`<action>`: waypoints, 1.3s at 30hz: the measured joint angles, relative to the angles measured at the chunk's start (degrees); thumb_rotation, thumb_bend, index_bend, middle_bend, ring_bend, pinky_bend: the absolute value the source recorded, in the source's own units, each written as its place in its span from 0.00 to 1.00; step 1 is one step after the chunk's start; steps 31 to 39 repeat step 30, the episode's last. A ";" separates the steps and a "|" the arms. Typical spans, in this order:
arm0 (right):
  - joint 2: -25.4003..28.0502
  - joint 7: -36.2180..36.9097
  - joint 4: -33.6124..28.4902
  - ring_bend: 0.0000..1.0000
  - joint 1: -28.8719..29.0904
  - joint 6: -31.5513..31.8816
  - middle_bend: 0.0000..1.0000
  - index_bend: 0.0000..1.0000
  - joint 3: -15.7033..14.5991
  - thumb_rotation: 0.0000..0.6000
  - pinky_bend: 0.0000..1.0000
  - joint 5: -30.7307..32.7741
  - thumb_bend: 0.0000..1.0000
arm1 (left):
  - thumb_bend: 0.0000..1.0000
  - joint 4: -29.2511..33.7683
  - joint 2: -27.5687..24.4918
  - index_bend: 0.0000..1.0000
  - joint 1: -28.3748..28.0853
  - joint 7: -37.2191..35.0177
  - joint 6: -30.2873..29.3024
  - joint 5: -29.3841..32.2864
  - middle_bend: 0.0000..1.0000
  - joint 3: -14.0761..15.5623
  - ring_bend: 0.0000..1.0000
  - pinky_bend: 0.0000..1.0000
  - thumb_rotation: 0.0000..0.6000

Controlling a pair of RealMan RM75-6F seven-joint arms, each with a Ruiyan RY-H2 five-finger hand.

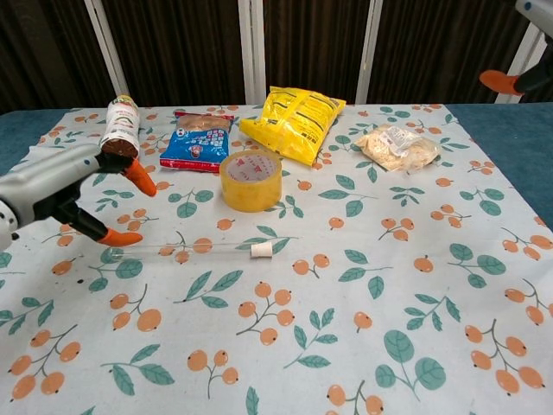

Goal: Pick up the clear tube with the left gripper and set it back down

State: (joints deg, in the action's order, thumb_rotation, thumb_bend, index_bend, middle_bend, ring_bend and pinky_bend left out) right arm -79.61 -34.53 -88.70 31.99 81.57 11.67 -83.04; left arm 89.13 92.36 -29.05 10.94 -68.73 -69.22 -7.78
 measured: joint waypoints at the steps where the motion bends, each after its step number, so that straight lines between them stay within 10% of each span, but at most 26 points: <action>1: 0.43 0.75 -0.91 0.00 -0.85 0.33 0.00 0.02 -0.23 1.00 0.00 0.49 0.28 | 0.15 0.96 -0.86 0.27 0.30 0.11 -0.60 -0.22 0.21 -0.10 0.05 0.00 1.00; 10: 5.48 9.37 -11.46 0.00 -10.27 2.55 0.00 0.01 -3.78 1.00 0.00 6.58 0.27 | 0.11 12.13 -12.51 0.14 6.01 -0.61 -7.27 -4.17 0.11 1.66 0.01 0.00 1.00; 21: 11.52 22.28 -12.01 0.00 -23.22 8.70 0.00 0.00 -14.13 1.00 0.00 1.66 0.28 | 0.11 16.03 -27.22 0.12 19.66 -8.35 -20.84 -18.91 0.08 13.35 0.00 0.00 1.00; 39: 12.02 25.86 -7.80 0.00 -27.69 14.98 0.00 0.00 -13.42 1.00 0.00 -2.46 0.27 | 0.11 10.02 -30.84 0.12 24.91 -16.49 -27.05 -21.74 0.08 14.56 0.00 0.00 1.00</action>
